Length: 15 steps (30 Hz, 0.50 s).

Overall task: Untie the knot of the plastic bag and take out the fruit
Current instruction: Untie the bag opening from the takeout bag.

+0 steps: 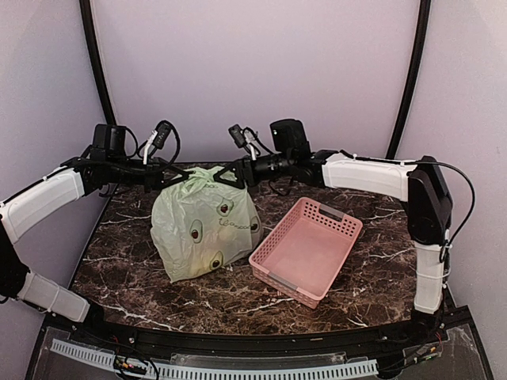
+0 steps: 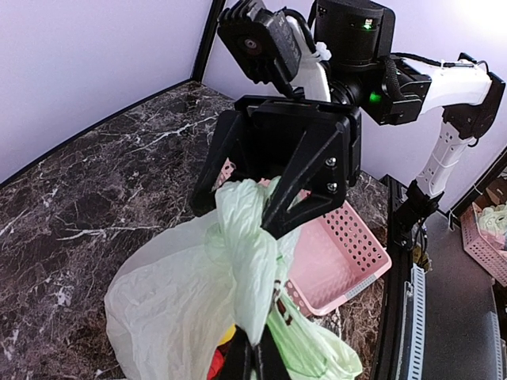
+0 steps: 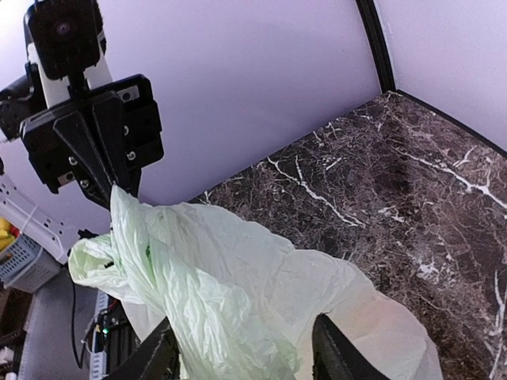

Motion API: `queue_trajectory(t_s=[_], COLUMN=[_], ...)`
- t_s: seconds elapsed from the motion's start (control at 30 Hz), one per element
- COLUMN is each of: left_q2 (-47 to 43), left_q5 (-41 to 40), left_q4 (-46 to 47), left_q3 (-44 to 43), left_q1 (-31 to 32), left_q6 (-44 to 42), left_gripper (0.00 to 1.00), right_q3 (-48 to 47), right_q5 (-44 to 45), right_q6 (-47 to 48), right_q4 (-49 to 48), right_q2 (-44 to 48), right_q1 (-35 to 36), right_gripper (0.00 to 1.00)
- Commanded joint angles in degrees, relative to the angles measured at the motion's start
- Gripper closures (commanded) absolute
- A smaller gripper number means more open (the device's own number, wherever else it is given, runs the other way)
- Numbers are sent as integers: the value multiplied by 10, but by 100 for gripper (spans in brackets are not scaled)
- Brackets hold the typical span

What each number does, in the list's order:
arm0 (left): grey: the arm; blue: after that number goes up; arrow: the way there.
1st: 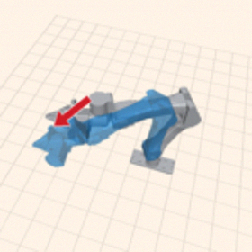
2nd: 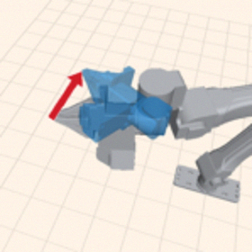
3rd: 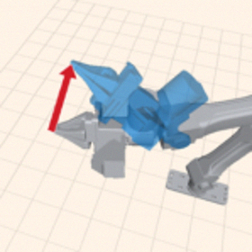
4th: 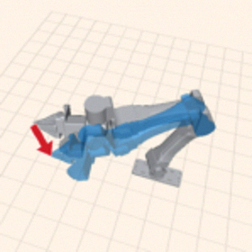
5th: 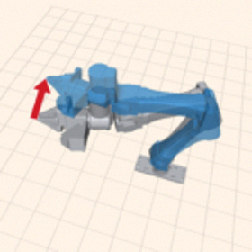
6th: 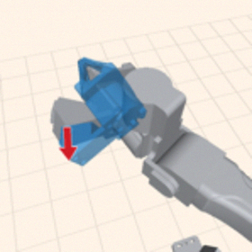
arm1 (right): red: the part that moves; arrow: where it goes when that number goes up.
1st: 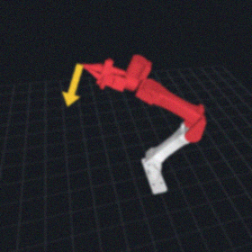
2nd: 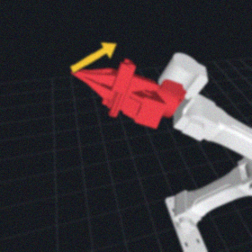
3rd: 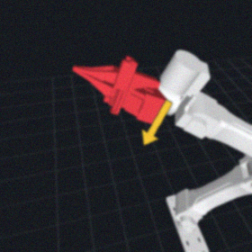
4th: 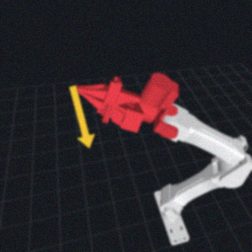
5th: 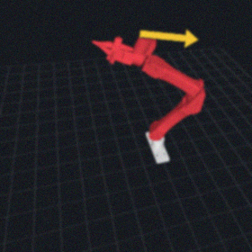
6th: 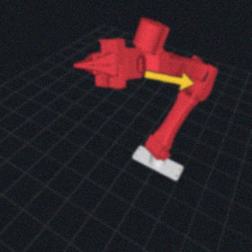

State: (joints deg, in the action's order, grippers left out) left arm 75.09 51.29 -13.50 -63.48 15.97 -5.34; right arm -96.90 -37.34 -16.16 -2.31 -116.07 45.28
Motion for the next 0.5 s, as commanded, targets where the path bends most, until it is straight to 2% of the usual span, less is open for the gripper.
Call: queue_trajectory(t_s=[0.0, 0.1, 0.17, 0.33, 0.47], left_q2=[-22, -27, -33, -39, -37], left_q5=[-14, -46, -67, -153, -178], left_q4=[-12, -20, -19, -15, 1], left_q3=[-9, -9, -8, -16, -35], left_q1=[3, 3, 3, 1, -9], left_q6=[-12, -18, -18, 2, 26], left_gripper=[99, 99, 99, 99, 99], right_q3=[8, 28, 37, 63, 94], right_q5=[5, 26, 50, 134, 182], right_q6=[-13, -18, -22, -33, -41], right_q4=[-49, -71, -78, -95, -127], right_q2=[11, 27, 37, 68, 101], right_q1=[4, 4, 3, -3, -10], right_gripper=[57, 86, 100, 100, 100])
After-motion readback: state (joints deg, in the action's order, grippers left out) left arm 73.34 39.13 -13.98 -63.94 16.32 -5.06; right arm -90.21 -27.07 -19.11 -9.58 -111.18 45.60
